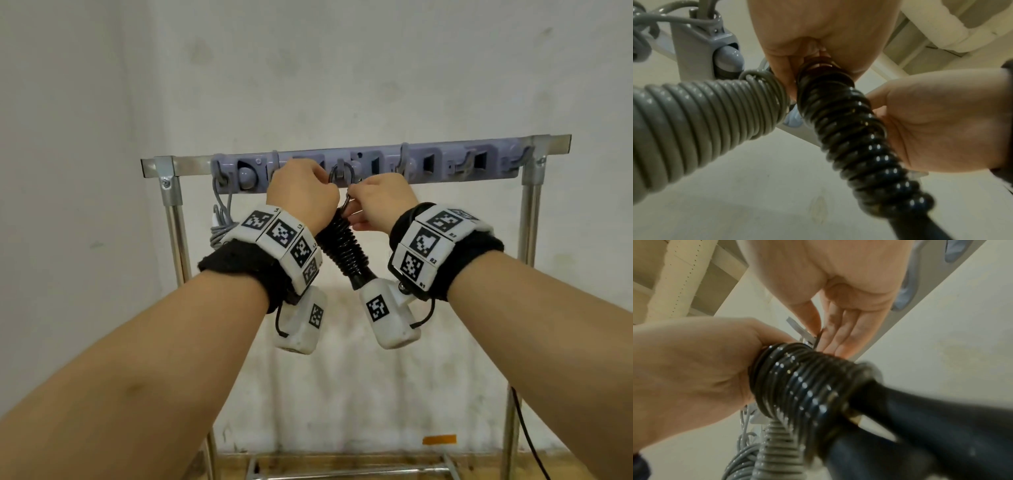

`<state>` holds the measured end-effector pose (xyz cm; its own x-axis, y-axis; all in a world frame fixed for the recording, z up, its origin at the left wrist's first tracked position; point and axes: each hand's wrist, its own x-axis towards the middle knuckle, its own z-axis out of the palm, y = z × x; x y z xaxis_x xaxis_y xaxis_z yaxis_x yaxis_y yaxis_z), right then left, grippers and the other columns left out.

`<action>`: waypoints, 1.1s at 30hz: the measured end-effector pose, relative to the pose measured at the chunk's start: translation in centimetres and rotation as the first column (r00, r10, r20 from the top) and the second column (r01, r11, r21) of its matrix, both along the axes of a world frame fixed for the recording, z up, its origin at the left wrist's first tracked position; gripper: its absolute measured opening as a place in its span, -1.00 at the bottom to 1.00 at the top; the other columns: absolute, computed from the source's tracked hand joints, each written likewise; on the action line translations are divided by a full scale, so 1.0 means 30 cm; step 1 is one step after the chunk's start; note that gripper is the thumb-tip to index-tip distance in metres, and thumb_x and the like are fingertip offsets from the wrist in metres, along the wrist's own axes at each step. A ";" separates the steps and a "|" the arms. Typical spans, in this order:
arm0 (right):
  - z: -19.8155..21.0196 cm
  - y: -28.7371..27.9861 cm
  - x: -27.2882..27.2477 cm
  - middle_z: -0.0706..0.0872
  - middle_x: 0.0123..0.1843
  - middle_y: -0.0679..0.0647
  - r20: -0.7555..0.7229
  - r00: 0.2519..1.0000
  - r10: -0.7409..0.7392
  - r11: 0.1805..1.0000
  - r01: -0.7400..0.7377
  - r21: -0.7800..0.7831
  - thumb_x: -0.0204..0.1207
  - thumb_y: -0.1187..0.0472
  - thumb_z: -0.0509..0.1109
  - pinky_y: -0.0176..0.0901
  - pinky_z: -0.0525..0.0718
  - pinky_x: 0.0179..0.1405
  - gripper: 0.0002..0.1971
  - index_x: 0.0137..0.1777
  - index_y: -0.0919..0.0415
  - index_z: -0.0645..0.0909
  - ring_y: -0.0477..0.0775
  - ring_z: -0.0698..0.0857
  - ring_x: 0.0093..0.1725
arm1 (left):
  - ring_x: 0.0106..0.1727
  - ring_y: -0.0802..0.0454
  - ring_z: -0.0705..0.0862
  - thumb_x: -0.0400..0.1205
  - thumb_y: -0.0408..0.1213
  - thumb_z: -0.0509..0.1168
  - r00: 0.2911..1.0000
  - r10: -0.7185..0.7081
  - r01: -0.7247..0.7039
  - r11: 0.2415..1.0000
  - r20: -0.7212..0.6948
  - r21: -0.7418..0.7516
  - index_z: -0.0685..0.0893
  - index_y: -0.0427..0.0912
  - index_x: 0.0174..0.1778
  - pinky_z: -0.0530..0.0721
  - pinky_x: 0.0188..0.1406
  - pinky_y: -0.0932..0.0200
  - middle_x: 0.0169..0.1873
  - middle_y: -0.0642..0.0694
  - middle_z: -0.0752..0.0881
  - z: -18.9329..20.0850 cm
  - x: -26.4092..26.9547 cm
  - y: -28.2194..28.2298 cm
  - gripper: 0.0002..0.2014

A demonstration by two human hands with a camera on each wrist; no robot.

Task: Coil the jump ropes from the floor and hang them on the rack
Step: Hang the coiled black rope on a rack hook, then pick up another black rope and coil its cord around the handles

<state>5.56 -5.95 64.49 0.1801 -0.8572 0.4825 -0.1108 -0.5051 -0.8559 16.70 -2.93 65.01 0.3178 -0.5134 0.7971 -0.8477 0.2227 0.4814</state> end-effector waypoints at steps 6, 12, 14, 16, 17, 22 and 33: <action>-0.032 0.022 0.009 0.71 -0.39 0.12 -0.028 0.999 -0.038 0.997 0.036 -0.065 0.59 0.29 0.24 -0.15 0.70 -0.38 -0.77 -0.30 0.18 0.59 0.05 0.70 -0.42 | 0.10 -0.04 0.66 0.55 -0.24 0.26 0.993 0.043 -0.043 0.999 0.107 0.002 0.71 -0.12 0.06 0.55 0.00 0.17 0.01 -0.07 0.76 -0.030 0.010 0.013 -0.78; -0.076 0.073 -0.008 0.72 0.11 0.12 -0.062 0.989 -0.135 0.982 0.125 -0.143 0.55 0.28 0.27 -0.11 0.65 0.04 -0.73 0.22 0.17 0.60 0.07 0.72 0.01 | 0.14 0.04 0.67 0.61 -0.17 0.27 0.986 -0.085 0.098 0.991 0.143 -0.086 0.66 -0.11 0.26 0.61 0.19 0.11 0.10 0.00 0.74 -0.078 0.009 0.085 -0.69; -0.105 0.098 -0.026 0.65 0.22 0.04 -0.072 0.975 -0.212 0.956 0.191 -0.223 0.58 0.23 0.26 -0.24 0.52 0.06 -0.64 0.38 0.13 0.50 -0.03 0.63 0.09 | 0.21 0.06 0.62 0.63 -0.18 0.26 0.972 -0.096 0.127 0.983 0.213 -0.136 0.64 -0.14 0.30 0.49 0.24 0.23 0.17 -0.02 0.70 -0.102 0.019 0.120 -0.67; -0.141 0.138 -0.045 0.62 0.21 0.04 -0.061 0.962 -0.266 0.917 0.233 -0.324 0.57 0.23 0.27 -0.27 0.47 0.03 -0.68 0.33 0.14 0.53 -0.06 0.58 0.05 | 0.19 0.00 0.60 0.63 -0.23 0.27 0.949 -0.073 0.137 0.972 0.308 -0.190 0.66 -0.20 0.25 0.38 0.19 0.33 0.14 -0.08 0.68 -0.135 0.020 0.162 -0.71; -0.166 0.160 -0.056 0.64 0.17 0.06 -0.058 0.956 -0.286 0.896 0.246 -0.370 0.56 0.23 0.28 -0.27 0.49 0.00 -0.73 0.24 0.16 0.58 -0.04 0.58 0.00 | 0.12 0.00 0.59 0.62 -0.25 0.28 0.938 -0.074 0.150 0.967 0.340 -0.204 0.68 -0.22 0.21 0.36 0.13 0.37 0.08 -0.09 0.67 -0.158 0.018 0.186 -0.73; -0.397 0.256 -0.123 0.67 -0.31 -0.11 -0.152 0.964 -0.217 0.924 0.152 -0.351 0.49 0.18 0.33 -0.34 0.52 -0.30 -0.91 -0.21 0.07 0.64 -0.07 0.62 -0.27 | -0.26 0.13 0.61 0.56 -0.31 0.26 0.915 -0.237 0.275 0.958 0.326 -0.075 0.72 -0.19 0.06 0.61 -0.15 0.23 -0.17 0.02 0.68 -0.391 0.016 0.313 -0.79; -1.392 0.211 -0.176 0.59 -0.35 -0.20 -0.649 0.757 0.081 0.993 -0.002 0.122 0.50 0.07 0.37 -0.44 0.44 -0.32 -0.89 -0.24 0.00 0.60 -0.21 0.56 -0.31 | -0.30 0.10 0.62 0.44 -0.13 0.27 0.884 -0.461 0.322 0.719 0.076 0.616 0.74 -0.09 -0.10 0.69 -0.19 0.05 -0.31 0.09 0.67 -1.400 0.041 0.296 -0.78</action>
<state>0.27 0.38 22.73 0.4535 -0.8801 0.1408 -0.6426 -0.4324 -0.6325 17.93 5.94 23.01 -0.1546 -0.9302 0.3329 -0.8407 0.3008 0.4502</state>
